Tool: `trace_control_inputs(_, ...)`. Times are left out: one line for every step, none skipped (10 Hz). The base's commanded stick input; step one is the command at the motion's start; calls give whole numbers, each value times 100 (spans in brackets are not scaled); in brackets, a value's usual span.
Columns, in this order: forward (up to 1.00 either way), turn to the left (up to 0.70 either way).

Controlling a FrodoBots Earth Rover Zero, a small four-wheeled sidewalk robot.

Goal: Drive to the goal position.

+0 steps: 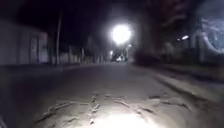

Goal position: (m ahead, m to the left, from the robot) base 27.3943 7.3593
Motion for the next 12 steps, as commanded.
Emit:
trace_control_inputs(100,0)
trace_control_inputs(100,0)
trace_control_inputs(100,0)
trace_control_inputs(100,0)
trace_control_inputs(100,0)
trace_control_inputs(100,-17)
trace_control_inputs(100,-40)
trace_control_inputs(100,-28)
trace_control_inputs(100,0)
trace_control_inputs(100,0)
trace_control_inputs(100,0)
trace_control_inputs(100,0)
